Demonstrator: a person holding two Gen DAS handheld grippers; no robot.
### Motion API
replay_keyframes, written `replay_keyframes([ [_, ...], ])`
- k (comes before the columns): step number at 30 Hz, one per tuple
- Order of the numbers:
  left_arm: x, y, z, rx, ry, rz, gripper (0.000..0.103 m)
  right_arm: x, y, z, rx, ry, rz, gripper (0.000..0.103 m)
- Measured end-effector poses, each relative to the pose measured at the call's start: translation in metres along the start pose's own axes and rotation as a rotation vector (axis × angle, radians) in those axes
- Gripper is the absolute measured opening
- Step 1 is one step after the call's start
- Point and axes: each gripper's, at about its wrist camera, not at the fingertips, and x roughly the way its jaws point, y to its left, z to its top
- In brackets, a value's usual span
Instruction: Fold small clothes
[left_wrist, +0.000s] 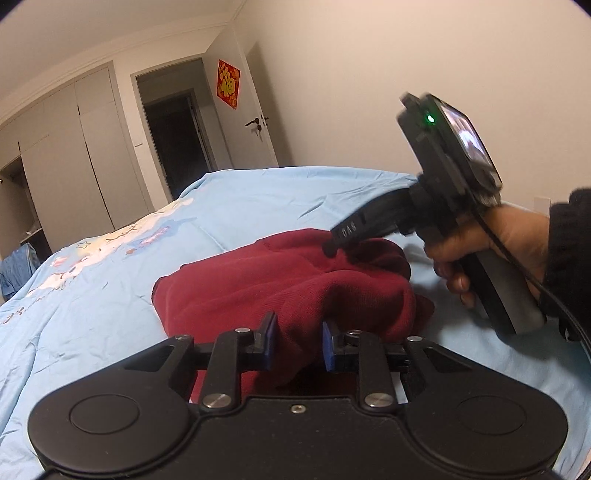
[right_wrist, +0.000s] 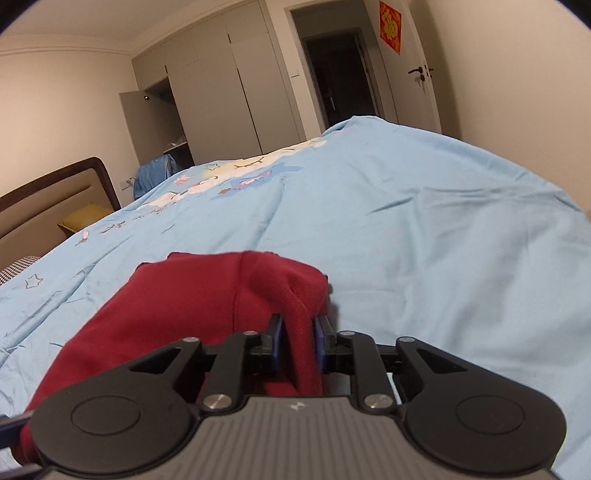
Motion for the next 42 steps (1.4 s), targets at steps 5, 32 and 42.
replay_keyframes([
  [5,0.002,0.008,0.005,-0.048,-0.002,-0.002,0.028,-0.014,-0.001,-0.002,0.001,-0.030,-0.009,0.046],
  [32,-0.004,0.033,0.004,-0.259,0.005,-0.025,0.028,-0.099,0.084,-0.088,-0.424,-0.087,0.053,0.058],
  [42,-0.004,0.038,0.003,-0.293,0.011,-0.044,0.028,-0.099,0.088,-0.085,-0.457,-0.123,0.010,0.043],
])
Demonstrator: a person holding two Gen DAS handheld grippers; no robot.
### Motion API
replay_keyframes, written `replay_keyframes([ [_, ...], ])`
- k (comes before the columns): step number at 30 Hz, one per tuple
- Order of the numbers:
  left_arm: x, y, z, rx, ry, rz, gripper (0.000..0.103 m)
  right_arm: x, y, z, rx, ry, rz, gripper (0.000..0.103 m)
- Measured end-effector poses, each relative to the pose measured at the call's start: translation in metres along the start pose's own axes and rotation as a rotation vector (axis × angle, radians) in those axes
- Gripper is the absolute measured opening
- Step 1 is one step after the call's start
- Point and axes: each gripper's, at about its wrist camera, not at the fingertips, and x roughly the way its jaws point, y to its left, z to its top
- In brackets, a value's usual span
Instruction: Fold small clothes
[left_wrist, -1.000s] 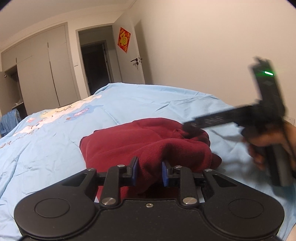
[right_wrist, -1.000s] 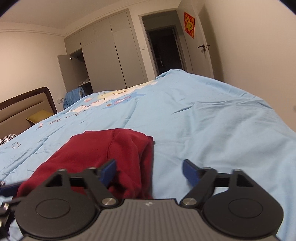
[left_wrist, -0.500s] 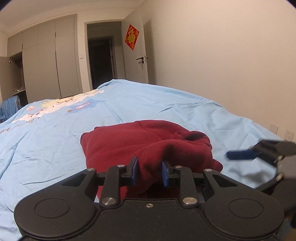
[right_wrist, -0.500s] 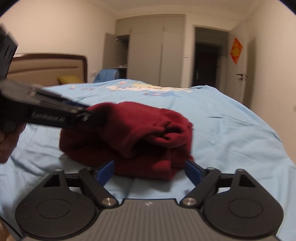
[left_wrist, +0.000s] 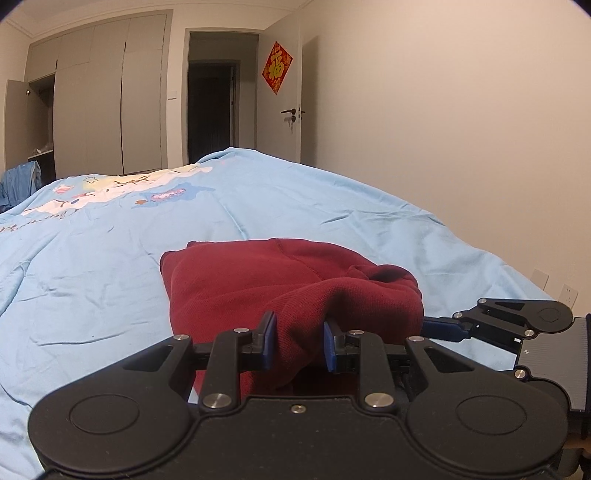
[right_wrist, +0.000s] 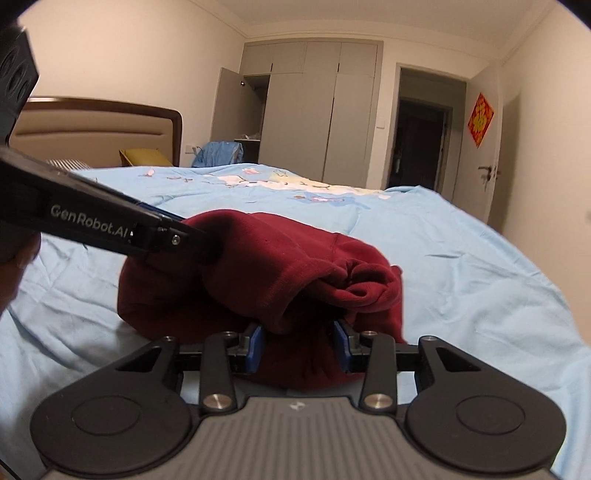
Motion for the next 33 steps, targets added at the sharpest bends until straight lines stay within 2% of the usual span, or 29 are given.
replay_keyframes([
  [3,0.001,-0.001,-0.001,0.006,0.004,-0.004,0.029,-0.003,-0.008,-0.005,0.054,0.014,-0.033,0.043],
  [6,0.001,-0.003,-0.001,0.015,0.006,0.001,0.029,-0.009,-0.013,-0.009,0.087,0.028,-0.027,0.043],
  [9,0.002,-0.003,-0.001,0.011,0.008,0.000,0.029,-0.016,-0.008,-0.010,0.041,0.020,0.000,0.043],
  [12,0.002,-0.003,-0.001,0.010,0.008,0.000,0.029,-0.017,0.002,-0.008,-0.034,0.013,-0.020,0.043],
  [18,0.002,0.000,0.000,-0.021,0.013,-0.004,0.029,-0.022,0.009,0.002,-0.056,-0.032,-0.025,0.045],
  [23,0.002,0.000,-0.001,-0.027,0.011,-0.004,0.029,-0.010,0.011,-0.001,-0.079,0.015,0.015,0.045],
  [24,0.002,0.000,-0.001,-0.025,0.011,-0.003,0.029,-0.007,0.012,-0.001,-0.081,0.018,0.018,0.043],
  [26,0.002,0.000,-0.001,-0.025,0.011,-0.003,0.029,0.000,0.011,0.002,-0.075,0.013,0.038,0.033],
  [28,0.001,0.000,-0.001,-0.026,0.010,-0.005,0.029,0.004,0.014,0.004,-0.094,-0.001,0.026,0.015],
  [30,0.000,0.000,-0.001,-0.024,0.007,-0.011,0.029,0.004,0.014,0.007,-0.119,-0.019,-0.027,0.008],
  [33,-0.003,-0.003,-0.002,-0.007,0.001,-0.040,0.030,-0.004,0.004,0.010,-0.060,-0.064,-0.085,0.007],
])
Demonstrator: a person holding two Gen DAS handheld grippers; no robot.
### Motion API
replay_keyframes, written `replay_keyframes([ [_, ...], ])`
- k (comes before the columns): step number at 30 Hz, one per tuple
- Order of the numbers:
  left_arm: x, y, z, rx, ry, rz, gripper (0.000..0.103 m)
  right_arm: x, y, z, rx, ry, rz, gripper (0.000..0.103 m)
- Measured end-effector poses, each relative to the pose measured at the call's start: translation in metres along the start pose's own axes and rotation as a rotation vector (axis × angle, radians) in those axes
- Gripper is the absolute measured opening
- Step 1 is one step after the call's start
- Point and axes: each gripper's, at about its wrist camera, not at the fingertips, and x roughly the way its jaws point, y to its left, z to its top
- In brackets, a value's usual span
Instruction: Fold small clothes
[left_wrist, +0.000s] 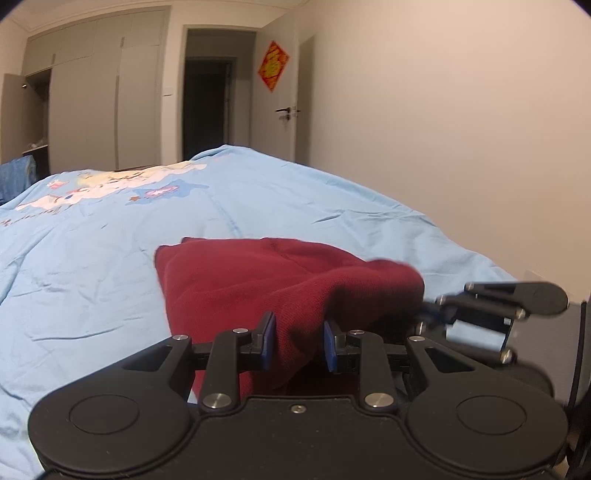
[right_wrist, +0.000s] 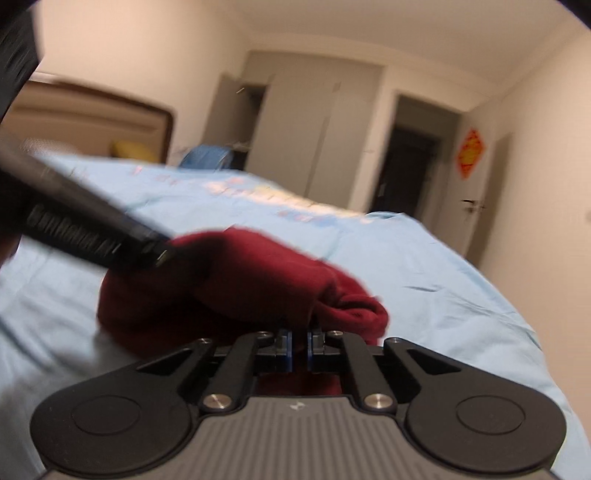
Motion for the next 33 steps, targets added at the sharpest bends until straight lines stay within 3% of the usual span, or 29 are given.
replay_keyframes([
  [6,0.009,-0.013,-0.010,0.102,0.067,0.001,0.030,0.005,0.000,-0.018,0.034,0.096,0.013,0.007],
  [10,0.011,-0.008,-0.014,0.085,0.086,-0.017,0.031,0.000,-0.002,-0.025,0.064,0.116,0.013,0.010],
  [12,0.011,-0.006,-0.015,0.070,0.086,-0.026,0.031,-0.004,-0.007,-0.025,0.092,0.116,0.010,0.019],
  [13,0.011,-0.006,-0.015,0.068,0.086,-0.027,0.031,-0.006,-0.011,-0.025,0.104,0.116,0.001,0.030],
  [15,0.012,-0.006,-0.017,0.070,0.088,-0.024,0.031,-0.011,-0.018,-0.027,0.128,0.120,-0.033,0.044],
  [18,0.014,-0.008,-0.018,0.069,0.089,-0.022,0.032,-0.018,-0.035,-0.031,0.205,0.123,-0.085,0.044],
  [22,0.014,-0.011,-0.017,0.074,0.089,-0.013,0.032,-0.011,-0.064,-0.025,0.319,0.111,-0.099,0.044],
  [27,0.012,-0.012,-0.016,0.069,0.089,-0.007,0.032,0.019,-0.086,-0.014,0.376,0.128,-0.001,0.044],
  [29,0.011,-0.012,-0.016,0.071,0.088,-0.005,0.032,0.030,-0.087,-0.010,0.358,0.119,0.011,0.039],
  [33,0.011,-0.013,-0.016,0.069,0.088,-0.004,0.032,0.033,-0.081,-0.001,0.264,0.094,0.006,0.011],
])
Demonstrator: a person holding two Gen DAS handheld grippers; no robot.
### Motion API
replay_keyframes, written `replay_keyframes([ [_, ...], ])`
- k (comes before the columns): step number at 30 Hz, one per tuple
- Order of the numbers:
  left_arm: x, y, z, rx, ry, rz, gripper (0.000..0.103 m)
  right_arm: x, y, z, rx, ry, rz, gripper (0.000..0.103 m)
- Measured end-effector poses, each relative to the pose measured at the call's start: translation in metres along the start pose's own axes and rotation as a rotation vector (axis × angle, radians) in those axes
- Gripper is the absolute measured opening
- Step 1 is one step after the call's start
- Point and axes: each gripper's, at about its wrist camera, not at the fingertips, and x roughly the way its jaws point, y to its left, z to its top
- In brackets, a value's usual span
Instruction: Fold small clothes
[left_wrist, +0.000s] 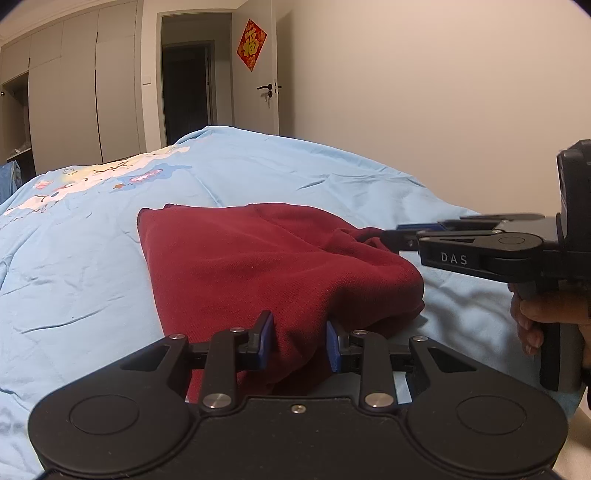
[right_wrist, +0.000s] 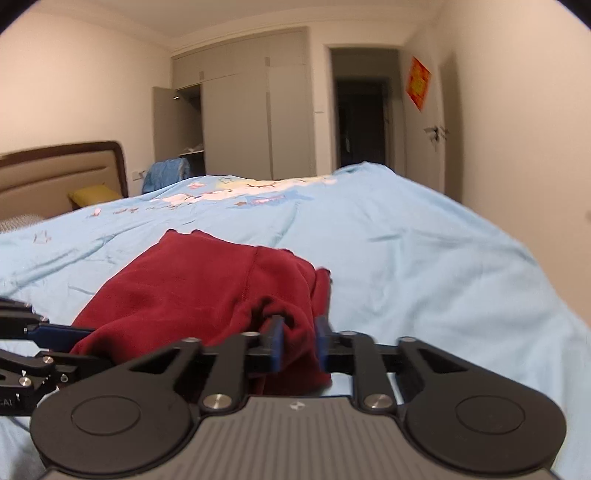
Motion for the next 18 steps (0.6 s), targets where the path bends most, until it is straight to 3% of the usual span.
replay_keyframes([
  [2,0.000,0.000,0.000,0.004,0.001,0.001,0.032,-0.003,0.010,-0.001,-0.067,-0.008,-0.022,0.002],
  [4,0.000,0.000,-0.001,0.006,0.001,0.002,0.032,-0.004,0.016,-0.006,-0.106,0.003,-0.039,0.002],
  [6,0.000,-0.001,0.000,0.008,0.000,0.003,0.032,-0.005,0.012,-0.010,-0.067,0.016,-0.025,0.002],
  [8,0.001,-0.001,0.000,0.009,0.001,0.004,0.032,-0.006,0.002,-0.012,0.016,0.009,0.004,0.009],
  [10,0.000,-0.001,0.000,0.009,0.001,0.004,0.032,-0.005,-0.006,-0.009,0.086,0.002,0.024,0.030],
  [12,0.001,-0.001,0.000,0.008,0.001,0.003,0.032,-0.005,-0.013,-0.005,0.129,-0.006,0.048,0.040],
  [17,0.001,-0.001,0.000,0.009,0.001,0.003,0.032,0.015,-0.013,-0.002,0.134,0.055,0.073,0.042],
  [18,0.001,-0.001,0.000,0.009,0.001,0.003,0.032,0.019,-0.012,-0.003,0.130,0.072,0.072,0.036],
])
